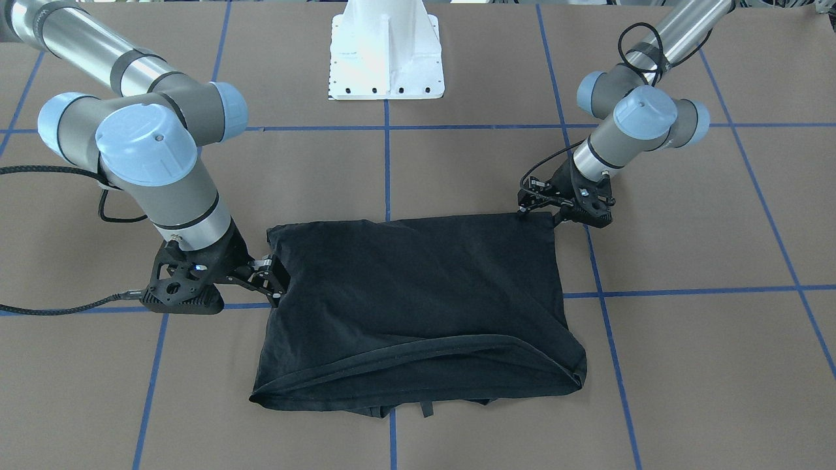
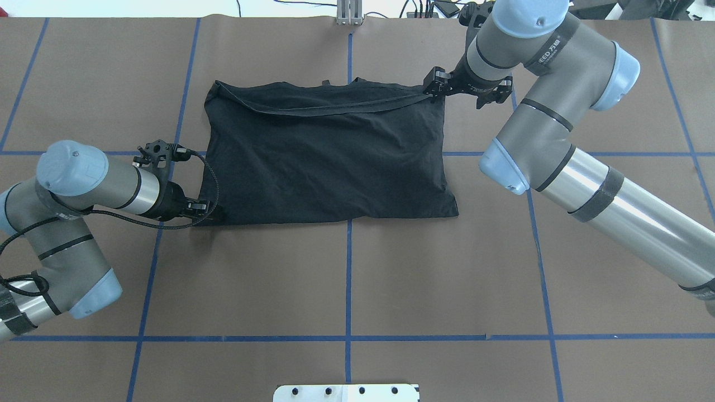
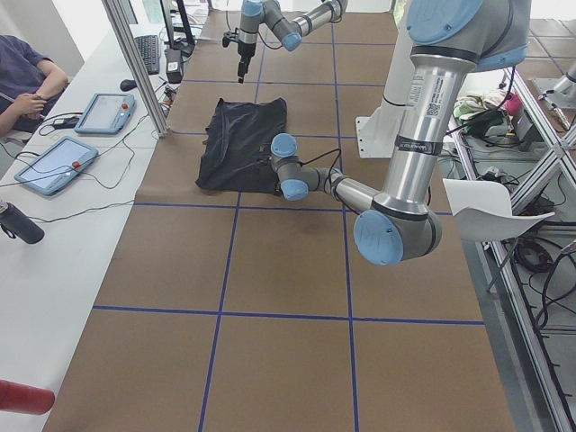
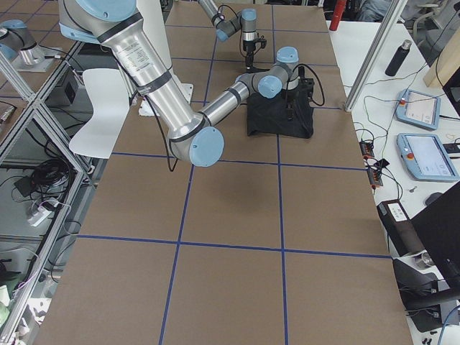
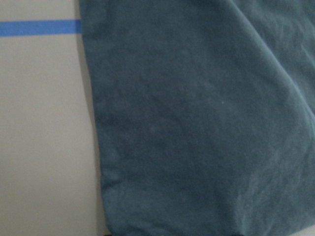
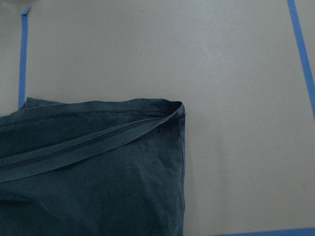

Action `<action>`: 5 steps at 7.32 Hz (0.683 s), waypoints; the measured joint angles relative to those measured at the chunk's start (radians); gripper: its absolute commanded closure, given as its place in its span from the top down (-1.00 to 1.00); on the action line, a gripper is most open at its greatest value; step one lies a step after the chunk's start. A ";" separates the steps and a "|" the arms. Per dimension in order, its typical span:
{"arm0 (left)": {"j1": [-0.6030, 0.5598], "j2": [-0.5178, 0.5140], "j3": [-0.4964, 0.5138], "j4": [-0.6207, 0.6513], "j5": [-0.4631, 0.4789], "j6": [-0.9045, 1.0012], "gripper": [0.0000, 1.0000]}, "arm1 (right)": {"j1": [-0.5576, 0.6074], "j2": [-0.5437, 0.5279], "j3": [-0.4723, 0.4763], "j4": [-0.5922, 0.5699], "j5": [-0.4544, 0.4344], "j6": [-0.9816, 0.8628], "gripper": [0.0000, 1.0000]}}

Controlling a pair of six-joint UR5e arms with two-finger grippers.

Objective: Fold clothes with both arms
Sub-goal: 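Move the left gripper to the folded bundle's near corner while the right holds position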

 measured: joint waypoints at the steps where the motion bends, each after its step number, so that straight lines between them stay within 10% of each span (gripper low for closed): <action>1: 0.003 0.017 -0.015 0.001 0.000 -0.001 -0.47 | 0.000 0.000 0.001 0.000 -0.001 0.001 1.00; 5: 0.009 0.045 -0.052 0.005 -0.002 -0.004 -1.00 | -0.003 -0.001 0.002 0.000 -0.002 0.001 1.00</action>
